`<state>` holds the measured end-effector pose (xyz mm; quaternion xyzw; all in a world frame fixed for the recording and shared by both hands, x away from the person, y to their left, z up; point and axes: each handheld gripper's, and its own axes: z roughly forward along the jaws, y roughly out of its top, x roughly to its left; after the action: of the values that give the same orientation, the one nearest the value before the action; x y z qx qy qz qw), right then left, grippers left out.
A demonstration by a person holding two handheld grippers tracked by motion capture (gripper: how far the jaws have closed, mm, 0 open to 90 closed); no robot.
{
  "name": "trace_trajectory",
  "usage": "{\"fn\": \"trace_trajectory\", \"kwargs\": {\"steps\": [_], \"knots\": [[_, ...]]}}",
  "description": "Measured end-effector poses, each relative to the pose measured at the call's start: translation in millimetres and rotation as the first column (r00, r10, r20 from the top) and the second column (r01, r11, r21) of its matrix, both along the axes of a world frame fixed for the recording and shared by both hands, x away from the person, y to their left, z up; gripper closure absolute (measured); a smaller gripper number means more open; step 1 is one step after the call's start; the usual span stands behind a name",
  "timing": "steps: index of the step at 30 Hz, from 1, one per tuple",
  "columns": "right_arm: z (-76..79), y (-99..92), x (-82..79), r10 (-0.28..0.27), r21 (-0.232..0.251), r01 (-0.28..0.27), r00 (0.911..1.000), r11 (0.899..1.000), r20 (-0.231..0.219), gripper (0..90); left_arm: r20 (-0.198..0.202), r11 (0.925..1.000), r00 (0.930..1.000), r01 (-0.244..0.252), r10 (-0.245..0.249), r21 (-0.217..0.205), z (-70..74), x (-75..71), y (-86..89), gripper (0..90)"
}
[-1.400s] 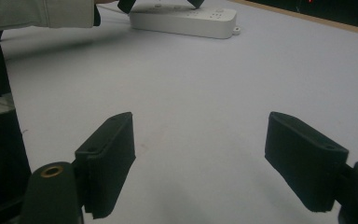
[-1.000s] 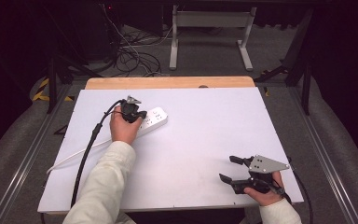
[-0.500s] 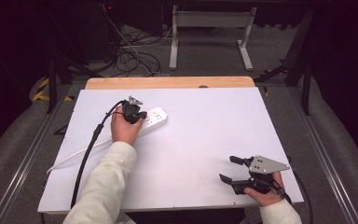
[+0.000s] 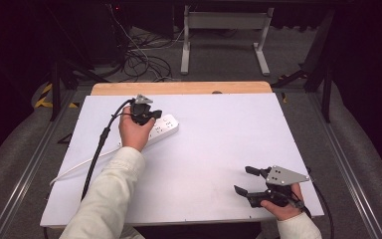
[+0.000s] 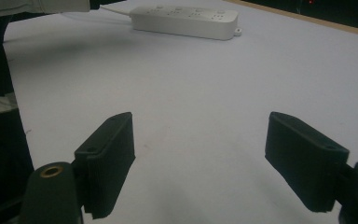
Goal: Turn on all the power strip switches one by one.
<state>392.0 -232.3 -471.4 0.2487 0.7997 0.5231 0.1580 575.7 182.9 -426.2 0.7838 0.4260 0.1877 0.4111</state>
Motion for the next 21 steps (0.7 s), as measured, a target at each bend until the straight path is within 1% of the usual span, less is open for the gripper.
{"fn": "trace_trajectory", "kwargs": {"steps": [1,2,5,7,8,9,10,12,14,15,16,17,20,21], "knots": [[0.1,0.0,0.0,-0.001,0.003,0.001,1.0000,1.000,-0.002,24.5,0.002,1.0000,1.0000,0.003,-0.003,0.002,-0.8,1.4,-2.0,89.8],[0.2,-0.1,0.1,-0.001,0.004,0.001,1.0000,1.000,-0.002,24.5,-0.005,0.9999,1.0000,0.008,-0.008,0.006,-2.2,2.9,-4.2,89.8],[-0.1,-0.5,0.5,-0.001,0.001,0.001,1.0000,1.000,-0.003,24.5,-0.012,0.9994,0.9999,0.011,-0.010,0.034,-8.9,8.6,-8.3,89.8],[-0.4,-0.8,1.0,0.000,0.004,0.000,1.0000,1.000,-0.004,24.4,-0.031,0.9992,0.9995,0.003,-0.002,0.039,-15.3,12.2,-9.8,89.8],[-0.4,-1.0,1.1,0.000,0.005,0.000,1.0000,1.000,-0.005,24.5,-0.029,0.9985,0.9996,-0.001,0.002,0.055,-18.1,14.1,-9.7,89.8],[-0.4,-1.1,1.1,0.001,0.006,-0.001,1.0000,1.000,-0.007,24.5,-0.039,0.9986,0.9992,0.001,0.001,0.053,-21.1,15.3,-10.2,89.8],[-0.4,-1.3,1.2,0.001,0.007,-0.001,1.0000,1.000,-0.007,24.4,-0.040,0.9980,0.9992,-0.002,0.005,0.063,-23.2,16.6,-9.9,89.8],[-0.6,-1.6,1.3,0.001,0.007,-0.001,1.0000,1.000,-0.006,24.5,-0.045,0.9981,0.9990,-0.005,0.008,0.061,-26.7,19.3,-9.6,89.8],[-0.8,-1.7,1.4,0.001,0.009,-0.001,1.0000,1.000,-0.008,24.4,-0.044,0.9990,0.9989,-0.013,0.014,0.043,-29.7,21.8,-9.8,89.8],[-0.8,-1.8,1.4,0.000,0.007,0.000,1.0000,1.000,-0.009,24.4,-0.039,0.9985,0.9991,-0.012,0.014,0.053,-31.0,23.1,-9.7,89.8],[-0.9,-1.9,1.4,0.000,0.007,0.000,1.0000,1.000,-0.010,24.4,-0.045,0.9987,0.9989,-0.009,0.011,0.050,-32.8,23.8,-10.5,89.8],[-1.0,-2.2,1.5,0.000,0.007,0.000,1.0000,1.000,-0.010,24.4,-0.058,0.9985,0.9981,-0.016,0.019,0.052,-33.9,24.4,-11.4,89.8],[-1.4,-2.7,2.3,-0.001,0.010,0.001,0.9999,1.000,-0.011,24.4,-0.054,0.9989,0.9984,-0.014,0.017,0.046,-33.5,25.7,-13.2,89.7],[-1.5,-2.7,2.4,-0.001,0.010,0.001,0.9999,1.000,-0.012,24.4,-0.060,0.9984,0.9980,-0.015,0.018,0.054,-33.8,26.1,-13.8,89.7]]}}
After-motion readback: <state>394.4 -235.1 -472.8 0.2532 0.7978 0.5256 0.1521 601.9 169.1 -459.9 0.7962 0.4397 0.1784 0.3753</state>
